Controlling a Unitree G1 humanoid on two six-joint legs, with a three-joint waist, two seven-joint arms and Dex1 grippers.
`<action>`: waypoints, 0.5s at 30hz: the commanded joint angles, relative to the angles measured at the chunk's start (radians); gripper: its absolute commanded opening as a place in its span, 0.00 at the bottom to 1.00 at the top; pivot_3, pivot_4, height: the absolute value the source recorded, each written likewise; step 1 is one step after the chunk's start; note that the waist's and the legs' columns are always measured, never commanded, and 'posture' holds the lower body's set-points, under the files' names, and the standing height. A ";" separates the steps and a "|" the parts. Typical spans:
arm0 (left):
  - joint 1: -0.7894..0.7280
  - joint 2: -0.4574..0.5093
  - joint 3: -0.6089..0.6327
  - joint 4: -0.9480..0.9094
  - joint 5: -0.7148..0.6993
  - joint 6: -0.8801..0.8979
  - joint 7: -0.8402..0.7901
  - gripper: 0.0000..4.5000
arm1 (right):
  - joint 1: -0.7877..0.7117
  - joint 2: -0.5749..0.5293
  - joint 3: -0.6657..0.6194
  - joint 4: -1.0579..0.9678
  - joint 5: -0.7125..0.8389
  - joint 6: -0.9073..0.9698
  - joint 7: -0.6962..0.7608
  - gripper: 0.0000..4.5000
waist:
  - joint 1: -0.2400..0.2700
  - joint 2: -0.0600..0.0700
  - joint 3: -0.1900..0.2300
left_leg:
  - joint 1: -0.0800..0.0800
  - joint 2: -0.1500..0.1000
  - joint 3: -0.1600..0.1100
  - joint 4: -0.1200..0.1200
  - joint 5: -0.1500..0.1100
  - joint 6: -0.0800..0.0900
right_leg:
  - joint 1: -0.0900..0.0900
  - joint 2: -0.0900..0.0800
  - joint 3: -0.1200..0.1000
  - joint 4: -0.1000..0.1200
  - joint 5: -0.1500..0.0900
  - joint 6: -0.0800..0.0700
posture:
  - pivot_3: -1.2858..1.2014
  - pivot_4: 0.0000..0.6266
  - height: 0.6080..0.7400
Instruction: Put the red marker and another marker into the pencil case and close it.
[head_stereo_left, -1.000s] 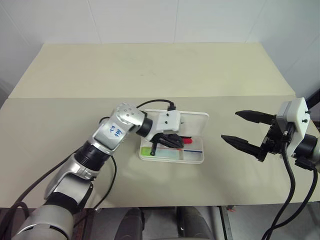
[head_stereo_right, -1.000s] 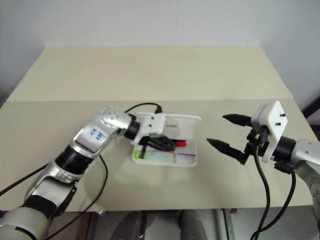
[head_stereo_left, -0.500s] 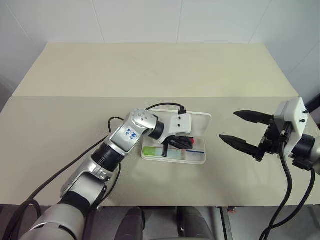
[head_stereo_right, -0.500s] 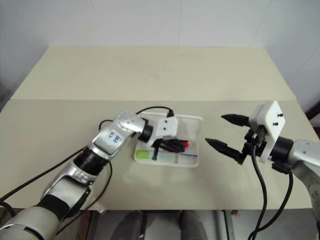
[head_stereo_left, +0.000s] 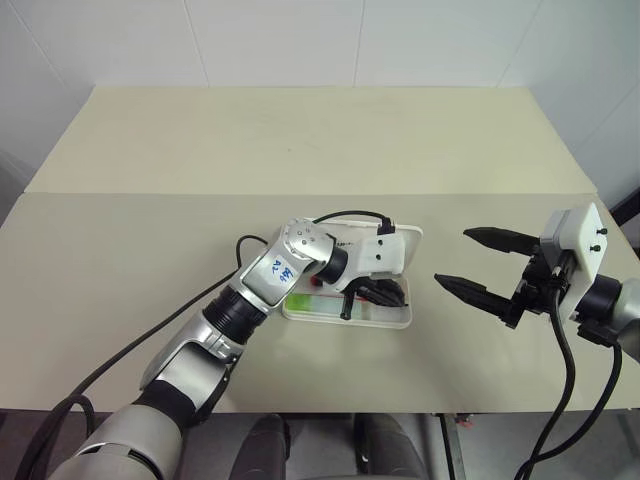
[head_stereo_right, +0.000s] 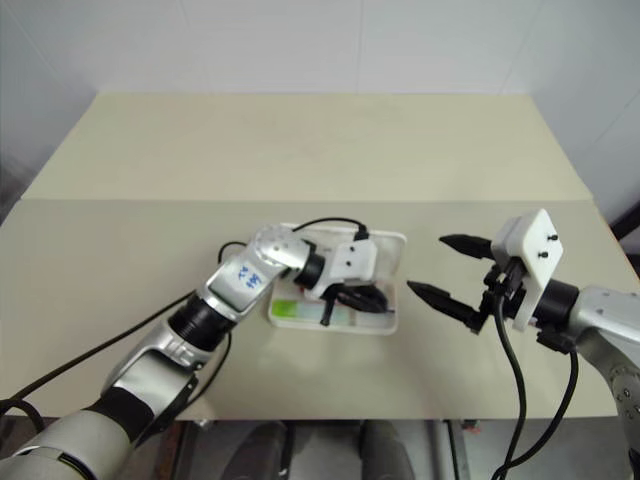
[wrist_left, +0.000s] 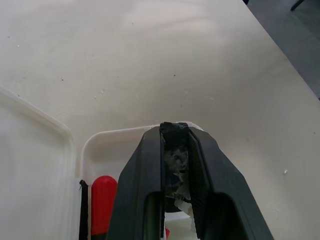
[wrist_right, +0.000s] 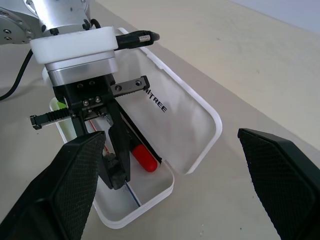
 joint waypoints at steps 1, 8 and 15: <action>-0.016 -0.020 -0.010 -0.006 0.006 -0.024 -0.008 0.07 | 0.002 0.008 -0.017 -0.038 0.014 -0.025 -0.014 1.00 | 0.000 0.000 0.000 | 0.000 0.000 0.000 0.000 0.000 0.000 | 0.000 0.000 0.000 0.000 0.000 0.000 | 0.52 0.24 1.00; -0.004 -0.058 -0.016 0.017 0.007 -0.014 0.010 0.07 | 0.007 0.014 -0.015 -0.044 0.013 -0.032 -0.029 1.00 | 0.001 0.000 0.000 | 0.000 0.000 0.000 0.000 0.000 0.000 | 0.000 0.000 0.000 0.000 0.000 0.000 | 0.52 0.24 1.00; 0.003 -0.056 -0.030 0.053 0.026 -0.039 0.016 0.07 | 0.015 0.015 -0.020 -0.055 0.018 -0.034 -0.038 1.00 | 0.000 0.000 0.000 | 0.000 0.000 0.000 0.000 0.000 0.000 | 0.000 0.001 0.000 0.000 0.000 0.000 | 0.52 0.24 1.00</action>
